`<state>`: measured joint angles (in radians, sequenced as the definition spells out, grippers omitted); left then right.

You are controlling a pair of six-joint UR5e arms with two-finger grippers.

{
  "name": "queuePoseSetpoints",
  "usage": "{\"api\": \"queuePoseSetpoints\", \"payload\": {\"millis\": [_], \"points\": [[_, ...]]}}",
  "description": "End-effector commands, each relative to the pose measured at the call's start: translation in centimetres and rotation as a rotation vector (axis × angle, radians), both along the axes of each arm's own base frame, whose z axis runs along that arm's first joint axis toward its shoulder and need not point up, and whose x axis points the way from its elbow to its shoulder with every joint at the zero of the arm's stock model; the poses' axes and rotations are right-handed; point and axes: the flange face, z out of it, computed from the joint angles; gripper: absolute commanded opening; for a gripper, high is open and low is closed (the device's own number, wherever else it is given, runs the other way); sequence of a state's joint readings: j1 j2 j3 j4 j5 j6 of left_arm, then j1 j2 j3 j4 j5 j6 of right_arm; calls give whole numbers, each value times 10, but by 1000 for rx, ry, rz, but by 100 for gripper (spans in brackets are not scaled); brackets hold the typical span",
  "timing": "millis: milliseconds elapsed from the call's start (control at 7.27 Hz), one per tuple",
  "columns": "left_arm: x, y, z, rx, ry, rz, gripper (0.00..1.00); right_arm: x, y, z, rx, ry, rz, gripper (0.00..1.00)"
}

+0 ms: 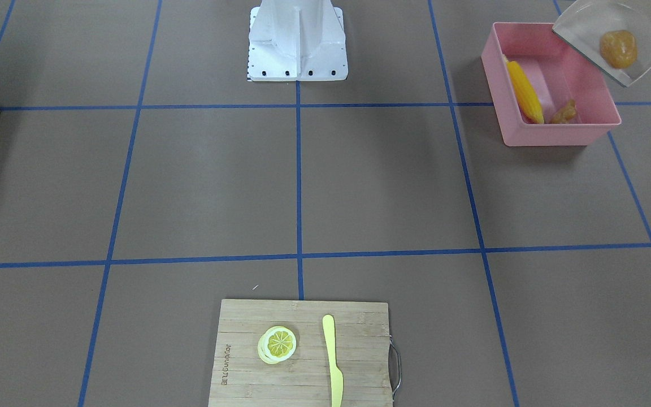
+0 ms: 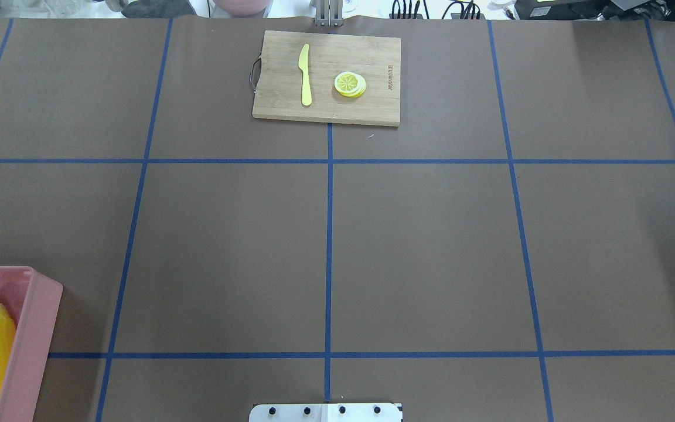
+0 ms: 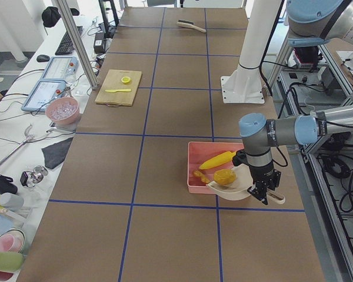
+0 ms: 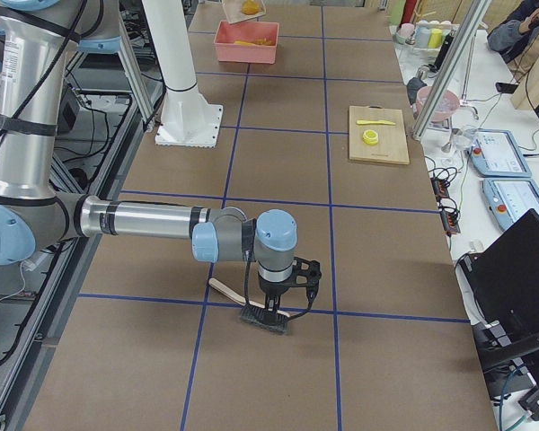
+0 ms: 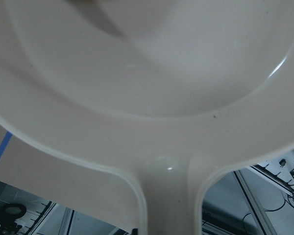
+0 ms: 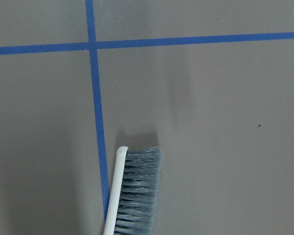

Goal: Sweep and dump trash into bin
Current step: 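Tilt the dustpan with the left gripper to dump food into the bin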

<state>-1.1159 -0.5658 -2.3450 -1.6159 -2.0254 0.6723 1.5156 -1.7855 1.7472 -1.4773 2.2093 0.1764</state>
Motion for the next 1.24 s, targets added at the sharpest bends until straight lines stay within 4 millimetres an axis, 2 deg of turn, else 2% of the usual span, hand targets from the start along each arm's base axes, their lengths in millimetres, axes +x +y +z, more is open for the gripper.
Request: {"api": "queuePoseSetpoints", "payload": {"millis": [0,413,550,688,1101], "points": [[3,-7,-4,-16,-20,1,0,0,0,0,-1,2,0,100],[14,-18,-9,-53,-50,31,0,0,0,0,0,2,0,100],[28,-31,-13,-73,-75,30,0,0,0,0,-1,2,0,100],[38,-33,-18,-75,-90,34,0,0,0,0,-1,4,0,100],[40,-34,-20,-79,-95,37,0,0,0,0,-1,4,0,100]]}}
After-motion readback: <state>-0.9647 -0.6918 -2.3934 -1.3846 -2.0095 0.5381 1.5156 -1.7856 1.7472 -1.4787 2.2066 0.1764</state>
